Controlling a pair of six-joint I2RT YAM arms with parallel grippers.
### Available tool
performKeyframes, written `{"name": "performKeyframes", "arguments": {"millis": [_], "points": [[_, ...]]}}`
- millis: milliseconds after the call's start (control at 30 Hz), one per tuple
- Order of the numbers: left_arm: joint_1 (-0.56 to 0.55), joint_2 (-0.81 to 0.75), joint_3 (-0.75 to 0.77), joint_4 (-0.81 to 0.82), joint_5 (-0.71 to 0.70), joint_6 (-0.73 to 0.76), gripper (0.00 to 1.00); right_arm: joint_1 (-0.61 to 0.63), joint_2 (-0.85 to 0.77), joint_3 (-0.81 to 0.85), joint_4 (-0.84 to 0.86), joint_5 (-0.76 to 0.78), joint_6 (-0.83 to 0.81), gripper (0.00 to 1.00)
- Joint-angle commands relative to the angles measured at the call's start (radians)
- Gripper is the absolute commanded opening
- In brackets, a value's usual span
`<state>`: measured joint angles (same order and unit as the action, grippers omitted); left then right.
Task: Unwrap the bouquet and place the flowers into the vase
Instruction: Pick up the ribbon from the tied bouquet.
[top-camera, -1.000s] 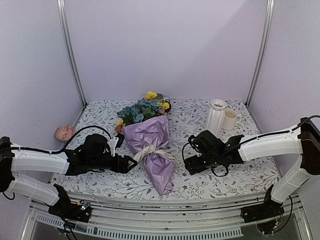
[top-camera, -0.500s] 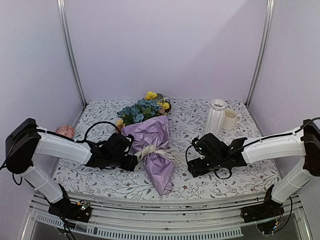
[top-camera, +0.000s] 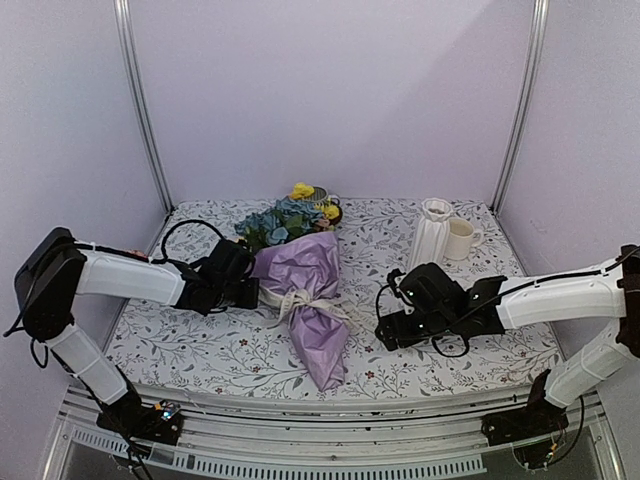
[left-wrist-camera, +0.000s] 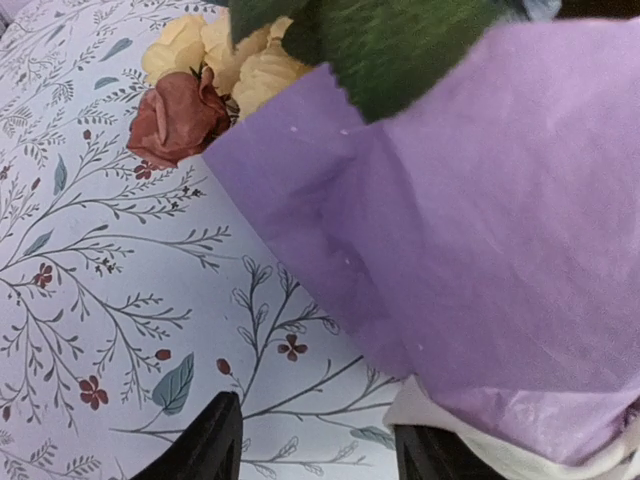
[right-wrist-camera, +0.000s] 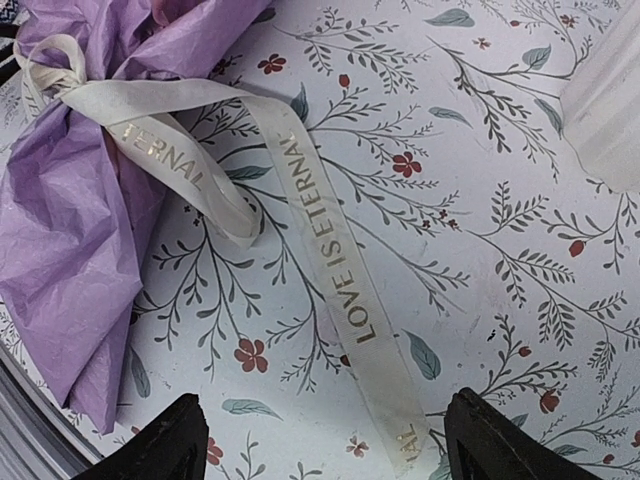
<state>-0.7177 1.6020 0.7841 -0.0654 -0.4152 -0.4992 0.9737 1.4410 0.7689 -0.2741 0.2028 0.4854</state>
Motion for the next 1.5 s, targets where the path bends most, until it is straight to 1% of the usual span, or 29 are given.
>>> {"name": "performKeyframes", "arguments": {"millis": [0, 167, 267, 367, 467, 567, 633, 667, 733, 800, 833, 867, 900, 1033, 1133, 1200, 1333, 1400, 1467], "points": [[0.043, -0.013, -0.011, 0.062, 0.09, -0.001, 0.55, -0.005, -0.046, -0.031, 0.044, -0.015, -0.001, 0.84], [0.056, -0.038, -0.053, 0.078, 0.148, -0.012, 0.61, -0.005, -0.075, -0.042, 0.049, -0.016, 0.002, 0.84], [0.068, -0.081, -0.098, 0.098, 0.237, -0.014, 0.64, -0.006, -0.083, -0.038, 0.046, -0.018, 0.002, 0.84], [0.069, -0.162, -0.154, 0.119, 0.321, 0.0, 0.66, -0.004, -0.091, -0.045, 0.059, -0.034, 0.003, 0.84], [0.07, -0.247, -0.196, 0.115, 0.388, 0.01, 0.7, -0.004, -0.105, -0.059, 0.085, -0.052, 0.008, 0.84], [0.067, -0.31, -0.223, 0.124, 0.482, 0.023, 0.74, -0.005, -0.116, -0.071, 0.102, -0.065, 0.012, 0.84], [0.067, -0.323, -0.224, 0.125, 0.538, 0.02, 0.74, -0.004, -0.122, -0.078, 0.114, -0.072, 0.01, 0.85], [0.068, -0.322, -0.222, 0.123, 0.558, 0.016, 0.71, -0.005, -0.126, -0.082, 0.119, -0.073, 0.01, 0.85], [0.068, -0.308, -0.211, 0.125, 0.603, 0.019, 0.47, -0.005, -0.135, -0.088, 0.131, -0.079, 0.006, 0.85], [0.061, -0.283, -0.197, 0.143, 0.682, 0.041, 0.24, -0.004, -0.141, -0.093, 0.136, -0.084, 0.006, 0.85], [0.054, -0.267, -0.185, 0.144, 0.703, 0.047, 0.17, -0.005, -0.144, -0.096, 0.139, -0.087, 0.006, 0.85], [0.041, -0.252, -0.174, 0.145, 0.711, 0.049, 0.13, -0.005, -0.146, -0.099, 0.141, -0.089, 0.006, 0.85], [0.026, -0.24, -0.164, 0.146, 0.713, 0.052, 0.11, -0.004, -0.146, -0.101, 0.142, -0.09, 0.005, 0.85], [-0.019, -0.189, -0.14, 0.175, 0.697, 0.058, 0.1, -0.004, -0.145, -0.105, 0.139, -0.09, 0.006, 0.85], [-0.023, -0.153, -0.129, 0.184, 0.688, 0.05, 0.13, -0.005, -0.145, -0.105, 0.14, -0.092, 0.005, 0.85], [-0.022, -0.134, -0.124, 0.191, 0.674, 0.045, 0.17, -0.004, -0.145, -0.103, 0.142, -0.094, 0.004, 0.85], [-0.023, -0.11, -0.119, 0.195, 0.614, 0.039, 0.29, -0.005, -0.145, -0.105, 0.149, -0.098, 0.003, 0.85], [-0.022, -0.094, -0.116, 0.203, 0.604, 0.039, 0.31, -0.005, -0.143, -0.106, 0.153, -0.101, 0.001, 0.85], [-0.022, -0.075, -0.108, 0.213, 0.606, 0.037, 0.3, -0.005, -0.141, -0.106, 0.155, -0.102, -0.001, 0.85]]}}
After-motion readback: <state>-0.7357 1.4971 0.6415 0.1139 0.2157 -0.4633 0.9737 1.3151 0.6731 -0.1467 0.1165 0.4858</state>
